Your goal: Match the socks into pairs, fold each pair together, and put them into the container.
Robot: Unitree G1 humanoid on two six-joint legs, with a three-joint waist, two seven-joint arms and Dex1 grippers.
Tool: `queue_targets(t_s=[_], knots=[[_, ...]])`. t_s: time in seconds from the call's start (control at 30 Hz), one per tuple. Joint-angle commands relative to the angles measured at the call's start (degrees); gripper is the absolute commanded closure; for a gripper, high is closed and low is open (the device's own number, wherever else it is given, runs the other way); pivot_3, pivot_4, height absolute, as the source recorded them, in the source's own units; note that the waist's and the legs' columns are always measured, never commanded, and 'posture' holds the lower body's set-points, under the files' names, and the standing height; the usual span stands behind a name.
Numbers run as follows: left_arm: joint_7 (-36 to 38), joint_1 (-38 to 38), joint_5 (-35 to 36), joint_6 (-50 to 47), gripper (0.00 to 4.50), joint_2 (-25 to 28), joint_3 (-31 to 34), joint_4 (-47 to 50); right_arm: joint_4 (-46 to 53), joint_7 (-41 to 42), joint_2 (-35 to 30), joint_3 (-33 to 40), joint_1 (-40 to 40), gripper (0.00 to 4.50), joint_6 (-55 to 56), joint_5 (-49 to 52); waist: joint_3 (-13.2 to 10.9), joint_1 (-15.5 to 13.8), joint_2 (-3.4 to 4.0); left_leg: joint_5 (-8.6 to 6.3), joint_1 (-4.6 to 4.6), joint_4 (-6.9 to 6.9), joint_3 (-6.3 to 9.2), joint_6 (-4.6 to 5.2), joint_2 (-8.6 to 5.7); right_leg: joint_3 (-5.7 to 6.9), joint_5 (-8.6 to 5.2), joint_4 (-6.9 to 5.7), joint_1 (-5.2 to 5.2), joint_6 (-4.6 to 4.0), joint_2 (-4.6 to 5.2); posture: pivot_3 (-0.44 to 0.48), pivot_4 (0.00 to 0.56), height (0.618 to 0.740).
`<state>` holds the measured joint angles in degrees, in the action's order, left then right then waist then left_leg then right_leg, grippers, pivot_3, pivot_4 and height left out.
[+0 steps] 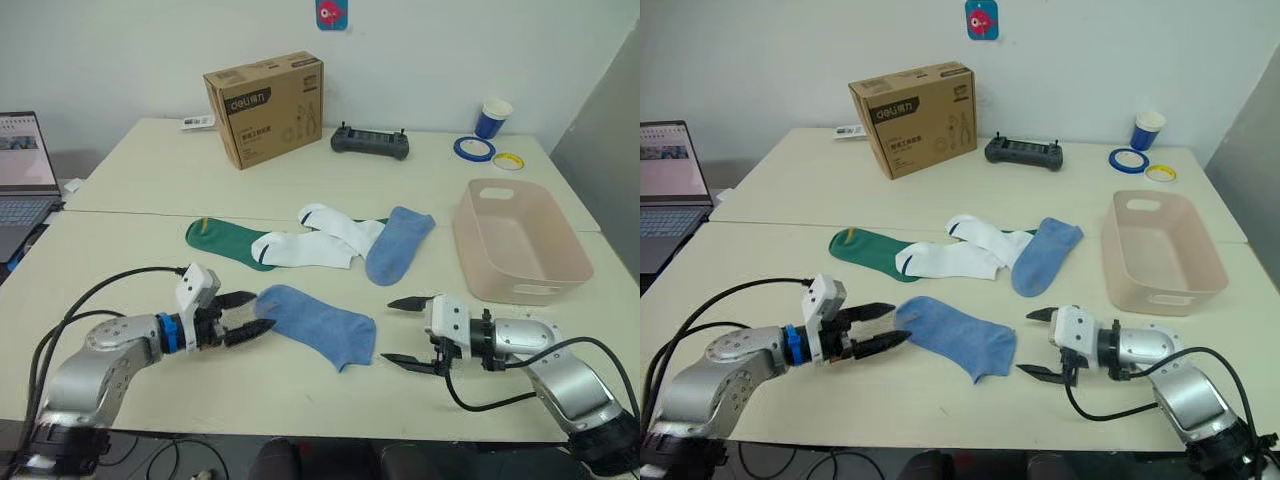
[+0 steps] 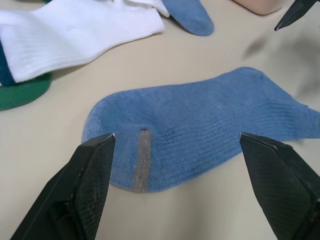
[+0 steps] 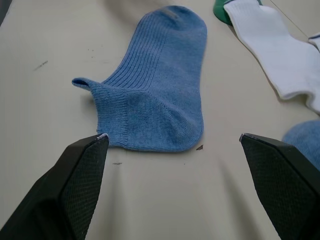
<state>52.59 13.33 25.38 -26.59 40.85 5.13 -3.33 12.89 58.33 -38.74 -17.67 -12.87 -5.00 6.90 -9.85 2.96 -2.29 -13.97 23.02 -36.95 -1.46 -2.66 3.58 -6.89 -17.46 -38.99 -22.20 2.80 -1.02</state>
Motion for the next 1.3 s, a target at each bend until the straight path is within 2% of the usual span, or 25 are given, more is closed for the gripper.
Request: queue_targets(t_s=[0.03,0.17,0.2,0.23,0.37,0.63,0.67,0.7,0.93,1.03,1.17,1.3], knots=[[-2.1,3.3,-3.4,2.7,0.4,-1.7,-1.5,-3.5,-2.9,2.6,1.4,-3.4,-1.9,0.0,6.4,-2.7,0.0,0.0,-0.03,0.0,-0.01,0.0,0.04,0.0,0.07,0.0,0.01,-0.01,0.03,-0.04,-0.08,0.0,0.15,0.74],[-3.3,4.8,-6.1,2.8,0.4,-3.3,-3.1,-5.7,-6.9,3.8,4.3,-6.4,-4.1,0.0,9.2,-4.3,0.0,0.0,-0.02,0.0,0.04,0.02,-0.05,0.0,0.05,-0.06,0.14,-0.03,0.04,-0.28,-0.02,0.0,0.15,0.74],[-3.3,5.0,-6.6,2.0,0.38,-3.4,-3.8,-6.2,-8.1,4.1,5.0,-7.4,-4.7,0.18,9.9,-5.0,0.0,0.0,-0.03,0.0,0.04,0.02,-0.05,0.0,0.06,-0.06,0.15,-0.03,0.04,-0.29,-0.02,0.0,0.15,0.74],[-3.0,5.0,-6.8,1.2,0.56,-3.5,-4.3,-6.3,-9.0,4.2,5.6,-8.0,-5.3,0.38,10.6,-5.6,0.0,-0.1,-0.02,0.0,0.04,0.02,0.0,0.0,0.06,-0.01,0.15,-0.05,0.05,-0.3,-0.03,0.0,0.15,0.74],[-1.2,4.2,-7.3,-0.4,1.58,-3.1,-5.7,-5.5,-10.9,4.3,6.3,-8.1,-6.3,1.63,11.3,-6.8,0.0,-0.1,0.0,0.0,0.0,0.03,0.06,0.0,0.07,0.01,0.15,-0.11,0.09,-0.3,-0.05,0.0,0.15,0.74],[0.1,1.9,-6.0,-3.7,3.95,-3.2,-5.3,-1.2,-13.5,3.3,5.3,-5.9,-6.2,4.34,14.9,-6.9,0.0,0.0,0.01,0.0,-0.1,-0.05,-0.02,-0.01,0.02,-0.02,0.15,-0.09,0.22,-0.25,0.04,0.0,0.15,0.74],[0.5,1.3,-5.7,-4.4,4.23,-3.0,-5.4,-0.4,-13.5,3.4,5.2,-5.6,-6.2,4.5,15.1,-6.6,0.0,0.0,0.01,0.0,-0.1,-0.05,-0.02,-0.01,0.02,-0.02,0.15,-0.09,0.22,-0.25,0.04,0.0,0.15,0.74],[0.8,0.9,-5.5,-4.8,4.49,-2.9,-5.4,0.3,-13.5,3.4,5.1,-5.3,-6.1,4.5,15.4,-6.3,0.0,0.0,0.01,0.0,-0.1,-0.05,-0.01,-0.01,0.02,-0.01,0.15,-0.1,0.22,-0.26,0.04,0.0,0.15,0.74],[0.4,-5.0,-2.7,-11.0,4.49,-1.5,-4.4,9.1,-12.9,5.4,2.0,-1.7,-5.1,4.5,17.3,-3.3,0.0,0.0,0.01,0.0,-0.08,-0.02,0.0,-0.01,0.02,-0.02,0.15,-0.08,0.22,-0.26,0.06,0.0,0.15,0.74],[-1.9,-8.2,-1.1,-14.3,4.49,-1.6,-3.1,14.1,-13.1,5.8,0.7,-0.1,-5.3,4.5,18.2,-2.7,0.0,0.0,0.01,-0.01,-0.08,0.01,0.0,0.0,0.03,-0.02,0.14,-0.07,0.22,-0.26,0.07,0.0,0.15,0.74],[-8.6,-13.3,7.1,-23.7,4.49,-6.7,0.8,25.4,-16.1,6.4,-0.8,0.8,-8.1,4.5,21.5,-4.2,0.0,0.3,0.03,-0.01,-0.09,0.02,0.02,0.01,0.03,-0.05,0.14,-0.07,0.22,-0.26,0.09,0.0,0.15,0.74],[-14.1,-18.2,10.0,-28.7,4.49,-10.7,1.3,32.0,-22.1,5.0,0.3,-0.7,-11.0,4.5,27.5,-7.7,0.0,0.3,0.0,-0.01,-0.09,-0.03,0.03,0.0,0.0,-0.04,0.14,-0.05,0.26,-0.25,0.13,0.0,0.15,0.74]])
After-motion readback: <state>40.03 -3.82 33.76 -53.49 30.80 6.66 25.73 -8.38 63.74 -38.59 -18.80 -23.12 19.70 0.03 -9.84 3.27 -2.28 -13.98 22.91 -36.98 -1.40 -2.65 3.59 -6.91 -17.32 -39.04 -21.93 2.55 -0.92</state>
